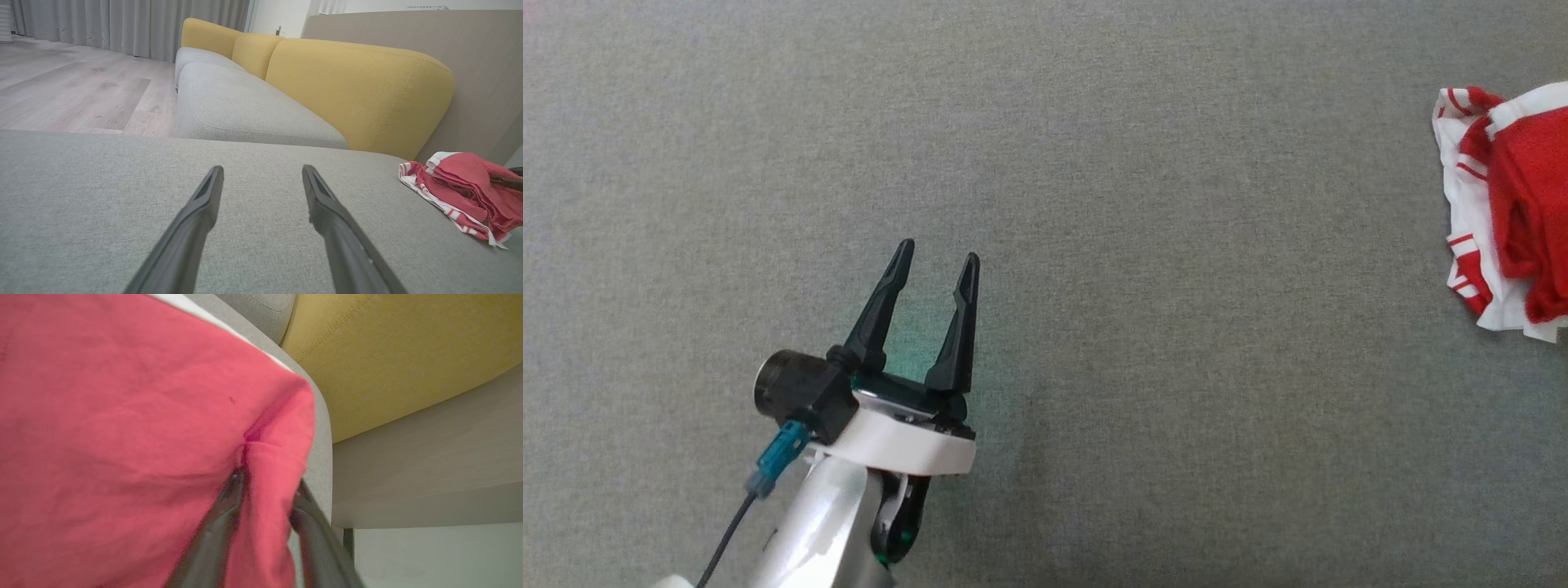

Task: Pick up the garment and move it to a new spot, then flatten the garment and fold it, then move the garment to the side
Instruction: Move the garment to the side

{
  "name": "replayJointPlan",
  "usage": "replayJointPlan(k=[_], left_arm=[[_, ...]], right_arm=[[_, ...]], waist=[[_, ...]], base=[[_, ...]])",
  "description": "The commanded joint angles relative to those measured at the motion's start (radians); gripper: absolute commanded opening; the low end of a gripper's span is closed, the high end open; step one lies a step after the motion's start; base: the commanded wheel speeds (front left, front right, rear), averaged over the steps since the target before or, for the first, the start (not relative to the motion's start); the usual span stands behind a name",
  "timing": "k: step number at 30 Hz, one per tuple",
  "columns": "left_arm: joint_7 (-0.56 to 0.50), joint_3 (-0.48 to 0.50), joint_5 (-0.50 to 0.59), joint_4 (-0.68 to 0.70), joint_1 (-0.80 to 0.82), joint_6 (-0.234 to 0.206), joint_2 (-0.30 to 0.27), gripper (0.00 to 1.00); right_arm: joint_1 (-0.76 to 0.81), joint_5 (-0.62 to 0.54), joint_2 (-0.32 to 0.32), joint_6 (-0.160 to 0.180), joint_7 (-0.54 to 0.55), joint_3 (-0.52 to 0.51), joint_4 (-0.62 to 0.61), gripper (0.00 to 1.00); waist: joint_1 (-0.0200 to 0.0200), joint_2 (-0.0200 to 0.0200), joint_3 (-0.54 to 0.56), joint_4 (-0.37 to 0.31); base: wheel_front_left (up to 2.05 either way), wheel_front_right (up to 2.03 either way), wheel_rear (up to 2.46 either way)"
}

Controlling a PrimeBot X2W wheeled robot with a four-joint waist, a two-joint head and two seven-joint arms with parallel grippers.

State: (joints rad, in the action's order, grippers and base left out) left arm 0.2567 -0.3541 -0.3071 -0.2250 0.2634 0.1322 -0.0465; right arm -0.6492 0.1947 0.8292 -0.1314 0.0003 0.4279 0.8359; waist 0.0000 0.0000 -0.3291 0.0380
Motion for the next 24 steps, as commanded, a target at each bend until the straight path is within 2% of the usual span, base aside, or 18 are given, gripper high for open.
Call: replayJointPlan(k=[1, 11, 14, 19, 24], left_arm=[[0.005, 0.031, 0.004, 0.024, 0.031, -0.002, -0.005, 1.0], [0.005, 0.041, 0.001, 0.013, 0.013, -0.002, -0.006, 1.0], [0.005, 0.053, 0.0, 0.015, -0.002, -0.002, -0.005, 1.0], [0.005, 0.086, 0.001, 0.026, -0.027, -0.002, -0.005, 1.0], [0.005, 0.124, 0.005, 0.053, -0.051, -0.002, -0.004, 1.0]], right_arm=[[0.003, -0.004, 0.028, 0.001, -0.006, -0.008, -0.009, 1.0], [-0.004, -0.039, -0.021, 0.001, -0.012, -0.11, -0.047, 1.0], [-0.012, -0.047, -0.066, 0.001, -0.022, -0.157, -0.098, 1.0], [-0.002, -0.045, -0.183, 0.001, -0.064, -0.214, -0.221, 1.0], [0.066, -0.045, -0.35, 0.001, -0.12, -0.274, -0.385, 1.0]], waist=[[0.0, 0.0, 0.002, 0.0], [0.0, 0.0, 0.051, -0.004], [0.0, 0.0, 0.089, -0.013], [0.0, 0.0, 0.142, -0.029], [0.0, 0.0, 0.191, -0.041]], base=[[0.0, 0.0, 0.0], [0.0, 0.0, 0.0], [0.0, 0.0, 0.0], [0.0, 0.0, 0.0], [0.0, 0.0, 0.0]])
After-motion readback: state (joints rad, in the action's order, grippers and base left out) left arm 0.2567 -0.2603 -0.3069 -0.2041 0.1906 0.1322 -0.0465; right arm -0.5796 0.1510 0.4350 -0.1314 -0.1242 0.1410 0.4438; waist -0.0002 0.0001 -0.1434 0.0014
